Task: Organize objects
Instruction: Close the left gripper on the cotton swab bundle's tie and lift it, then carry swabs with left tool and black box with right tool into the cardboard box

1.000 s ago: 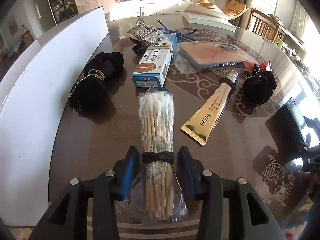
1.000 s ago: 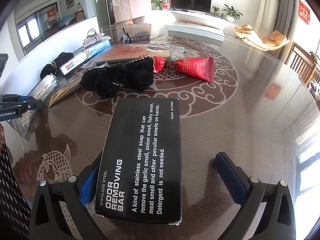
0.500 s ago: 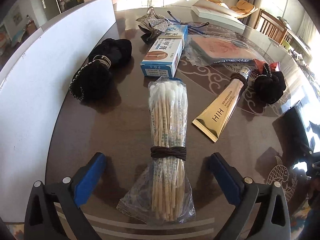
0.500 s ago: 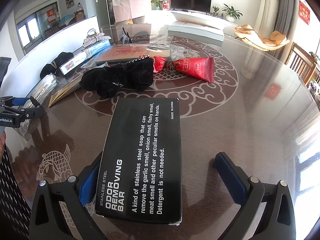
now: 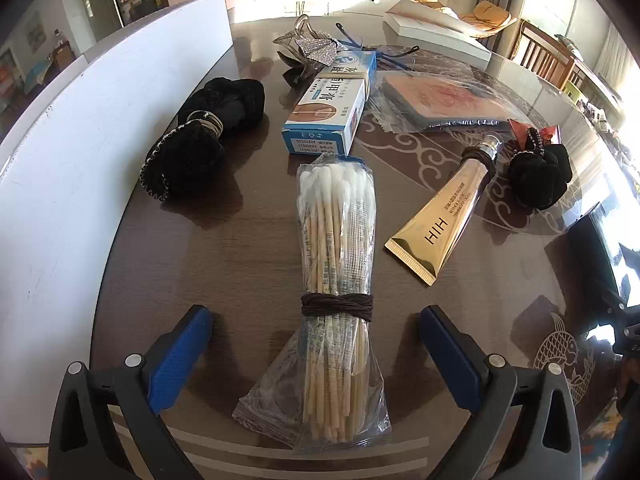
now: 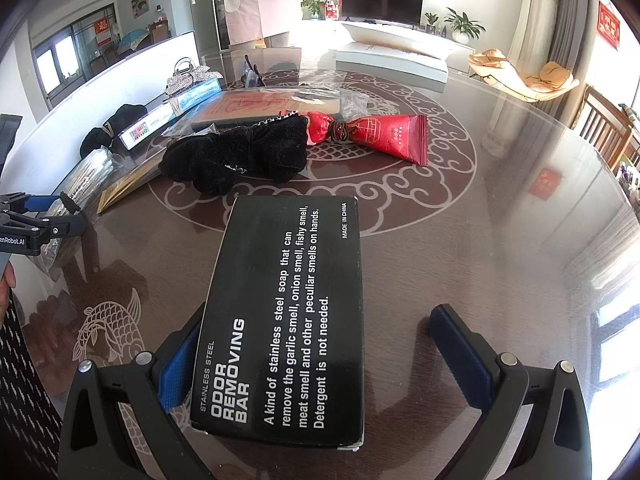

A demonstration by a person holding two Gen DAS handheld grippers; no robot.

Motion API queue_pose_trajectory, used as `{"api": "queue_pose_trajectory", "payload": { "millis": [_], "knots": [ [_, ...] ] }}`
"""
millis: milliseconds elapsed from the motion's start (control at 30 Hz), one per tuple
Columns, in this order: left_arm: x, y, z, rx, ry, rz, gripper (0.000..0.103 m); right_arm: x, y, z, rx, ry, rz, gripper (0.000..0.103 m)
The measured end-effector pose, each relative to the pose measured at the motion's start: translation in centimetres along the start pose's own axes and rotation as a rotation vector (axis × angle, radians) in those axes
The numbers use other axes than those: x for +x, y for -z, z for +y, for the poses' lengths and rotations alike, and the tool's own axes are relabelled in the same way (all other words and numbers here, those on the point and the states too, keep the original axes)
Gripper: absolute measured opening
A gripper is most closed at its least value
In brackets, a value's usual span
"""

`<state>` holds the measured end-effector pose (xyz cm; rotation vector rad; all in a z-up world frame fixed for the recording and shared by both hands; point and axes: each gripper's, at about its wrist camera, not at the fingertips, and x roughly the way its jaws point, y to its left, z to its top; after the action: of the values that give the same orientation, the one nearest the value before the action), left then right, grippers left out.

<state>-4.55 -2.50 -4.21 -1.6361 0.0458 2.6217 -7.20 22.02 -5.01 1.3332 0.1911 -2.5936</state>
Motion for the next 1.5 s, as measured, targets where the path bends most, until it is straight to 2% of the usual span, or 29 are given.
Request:
{"api": "queue_pose_trajectory", "payload": {
  "millis": [433, 567, 600, 633, 667, 733, 767, 833, 867, 900, 1033, 1167, 1267, 1367, 1500],
  "knots": [
    [0.3, -0.6, 0.0, -0.004, 0.000, 0.005, 0.103, 0.0, 0.0, 0.0, 0.001, 0.000, 0.001, 0.103],
    [0.6, -1.2, 0.0, 0.018, 0.007, 0.036, 0.103, 0.0, 0.0, 0.0, 0.000, 0.000, 0.005, 0.103],
    [0.4, -1.1, 0.0, 0.023, 0.006, 0.016, 0.101, 0.0, -0.1, 0.0, -0.005, -0.001, 0.014, 0.103],
    [0.0, -0.9, 0.1, 0.021, 0.007, -0.026, 0.084, 0.1, -0.4, -0.1, -0.015, -0.009, 0.044, 0.103],
    [-0.4, -0.7, 0.3, 0.017, 0.004, -0.054, 0.060, 0.4, -1.1, -0.1, -0.034, -0.022, 0.102, 0.103],
    [-0.9, -0.9, 0.5, 0.004, 0.004, -0.071, 0.027, 1.0, -2.4, -0.3, -0.051, -0.044, 0.201, 0.103],
    [-0.9, -0.9, 0.8, -0.007, 0.012, -0.073, 0.027, 1.1, -2.9, -0.5, -0.035, -0.071, 0.217, 0.102],
    [-1.2, -0.7, 1.5, -0.042, 0.042, -0.071, 0.027, 1.0, -3.7, -0.2, -0.060, -0.068, 0.234, 0.082],
    [-1.4, -0.5, 2.0, -0.072, 0.068, -0.074, 0.027, 0.7, -3.9, 0.4, -0.106, -0.047, 0.245, 0.059],
    [-2.1, 0.0, 2.6, -0.103, 0.094, -0.087, 0.027, 0.3, -3.9, 0.6, -0.121, -0.025, 0.254, 0.058],
    [-5.2, 2.1, 4.3, -0.191, 0.153, -0.178, 0.027, -2.1, -2.5, -0.2, -0.050, -0.084, 0.223, 0.058],
    [-6.9, 3.1, 4.2, -0.215, 0.147, -0.237, 0.027, -3.2, -0.6, -0.9, 0.086, -0.175, 0.184, 0.058],
    [-8.3, 3.6, 4.1, -0.212, 0.136, -0.271, 0.027, -3.4, -0.1, 0.1, 0.115, -0.209, 0.175, 0.058],
    [-9.6, 4.0, 4.5, -0.231, 0.148, -0.291, 0.027, -3.6, -1.0, 2.1, 0.099, -0.239, 0.158, 0.058],
    [-12.2, 4.3, 6.4, -0.271, 0.163, -0.320, 0.027, -5.0, -3.9, 5.9, 0.045, -0.300, 0.103, 0.058]
  ]
}}
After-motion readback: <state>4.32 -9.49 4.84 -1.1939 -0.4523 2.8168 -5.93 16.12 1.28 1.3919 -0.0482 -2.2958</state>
